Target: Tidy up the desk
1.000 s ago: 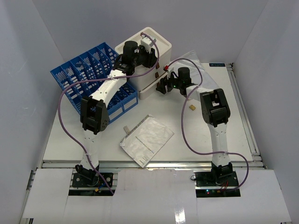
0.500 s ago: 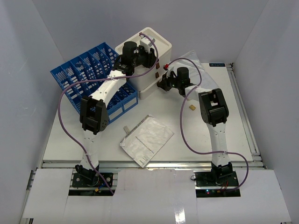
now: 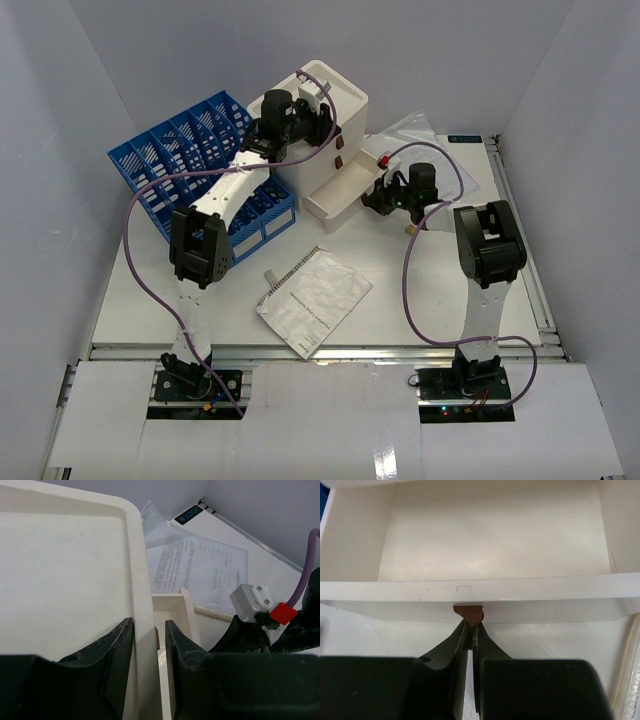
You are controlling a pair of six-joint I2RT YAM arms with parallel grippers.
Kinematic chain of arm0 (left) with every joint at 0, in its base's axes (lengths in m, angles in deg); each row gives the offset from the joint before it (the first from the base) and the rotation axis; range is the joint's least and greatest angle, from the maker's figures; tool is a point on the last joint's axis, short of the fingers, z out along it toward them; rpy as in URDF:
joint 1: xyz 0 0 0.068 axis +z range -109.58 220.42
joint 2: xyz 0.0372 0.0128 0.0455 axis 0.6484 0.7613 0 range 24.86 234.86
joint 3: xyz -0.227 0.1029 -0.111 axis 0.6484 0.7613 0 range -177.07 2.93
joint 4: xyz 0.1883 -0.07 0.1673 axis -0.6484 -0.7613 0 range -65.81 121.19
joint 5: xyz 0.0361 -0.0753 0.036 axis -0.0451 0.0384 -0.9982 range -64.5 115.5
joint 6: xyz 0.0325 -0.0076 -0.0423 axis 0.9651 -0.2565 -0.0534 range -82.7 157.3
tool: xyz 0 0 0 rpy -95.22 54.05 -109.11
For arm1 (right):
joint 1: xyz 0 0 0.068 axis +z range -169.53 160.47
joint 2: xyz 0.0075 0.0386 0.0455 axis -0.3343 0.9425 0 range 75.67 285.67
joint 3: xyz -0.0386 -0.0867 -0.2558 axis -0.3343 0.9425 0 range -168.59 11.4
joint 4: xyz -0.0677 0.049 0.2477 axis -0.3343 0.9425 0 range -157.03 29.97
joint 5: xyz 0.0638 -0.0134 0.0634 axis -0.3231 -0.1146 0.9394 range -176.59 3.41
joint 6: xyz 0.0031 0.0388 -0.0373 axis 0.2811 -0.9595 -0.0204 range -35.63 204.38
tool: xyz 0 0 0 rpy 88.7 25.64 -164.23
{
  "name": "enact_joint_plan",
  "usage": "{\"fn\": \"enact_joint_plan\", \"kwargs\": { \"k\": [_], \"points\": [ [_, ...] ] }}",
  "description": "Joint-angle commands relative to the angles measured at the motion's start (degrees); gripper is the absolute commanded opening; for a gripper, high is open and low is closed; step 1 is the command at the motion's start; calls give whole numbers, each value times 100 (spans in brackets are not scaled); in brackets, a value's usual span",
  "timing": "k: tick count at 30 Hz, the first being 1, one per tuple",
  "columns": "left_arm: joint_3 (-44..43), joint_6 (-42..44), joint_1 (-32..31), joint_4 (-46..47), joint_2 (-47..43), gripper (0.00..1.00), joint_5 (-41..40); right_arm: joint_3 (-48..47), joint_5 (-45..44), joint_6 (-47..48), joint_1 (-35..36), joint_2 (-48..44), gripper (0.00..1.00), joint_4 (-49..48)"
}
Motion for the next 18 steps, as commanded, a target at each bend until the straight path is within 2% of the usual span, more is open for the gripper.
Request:
{"fn": "enact_joint_plan", "kwargs": {
  "k": [1, 4, 5, 9, 12, 15, 18],
  "points": [
    [412, -381, -106, -1136, 40, 42, 552, -9, 280, 219, -29, -454, 26, 185],
    [478, -521, -96, -1021, -68, 52, 400, -473, 297, 282, -29, -449, 54, 969],
    [506, -563, -96, -974, -126, 58, 303, -586, 276, 337, -29, -494, 59, 1207],
    [762, -673, -86, -575, -570, 82, -227, -776, 131, 901, -38, -1023, 67, 2362],
    [1220, -771, -79, -139, -1070, 94, -461, -774, -76, 1495, -51, -1419, 76, 3425],
    [1845, -903, -76, 499, -1684, 98, -751, -846, -729, 2248, -118, -1591, 82, 4428],
    [2756, -1028, -70, 1105, -2546, 98, -1051, -897, -1355, 2728, -211, -1539, 83, 5116]
  ]
}}
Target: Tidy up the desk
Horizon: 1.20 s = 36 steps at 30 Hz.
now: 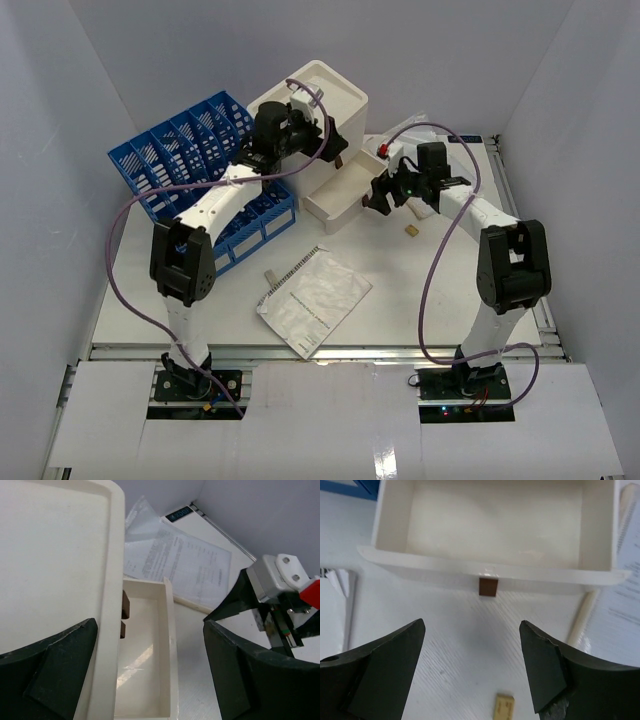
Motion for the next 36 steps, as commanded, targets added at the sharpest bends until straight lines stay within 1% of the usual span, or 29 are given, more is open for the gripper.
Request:
{"fn": "enact_joint_plan", "kwargs": {
  "k": [1, 3, 6, 10, 13, 18, 20, 25, 27, 29, 32, 36],
  "points": [
    [1299, -381, 29, 635, -1523, 98, -728, -217, -1179, 1186, -178, 21, 82, 1730],
    [1806, -484, 34, 792, -2050, 98, -1046, -221, -1582, 1332, -227, 129, 81, 1792],
    [2536, -580, 56, 835, -2883, 98, -1259, -286, -1811, 1369, -296, 319, 79, 1822],
    [3727, -605, 73, 748, -4354, 98, -1286, -534, -2039, 1335, -336, 590, 76, 1954],
    [4201, -619, 102, 503, -5093, 98, -1351, -636, -2048, 1271, -345, 831, 74, 2025],
    [4973, -850, 109, 88, -6120, 98, -1181, -799, -2049, 1185, -336, 1145, 67, 2244],
    [5350, -1034, 109, -278, -6522, 98, -1131, -808, -2049, 1193, -344, 1229, 63, 2270],
    [6027, -1504, 109, -712, -7286, 98, -1094, -855, -2011, 1232, -346, 1297, 39, 2454],
    [6326, -1693, 109, -877, -7647, 98, -1110, -809, -1979, 1264, -354, 1243, 28, 2525],
    [6614, -1868, 109, -991, -8012, 98, -1110, -710, -1851, 1294, -354, 1107, 19, 2571],
    [6922, -2087, 109, -1136, -8323, 98, -1101, -624, -1429, 1308, -353, 875, 14, 2588],
    [7365, -2431, 109, -1244, -8615, 98, -1025, -737, -1046, 1275, -295, 506, 13, 2636]
  ]
}}
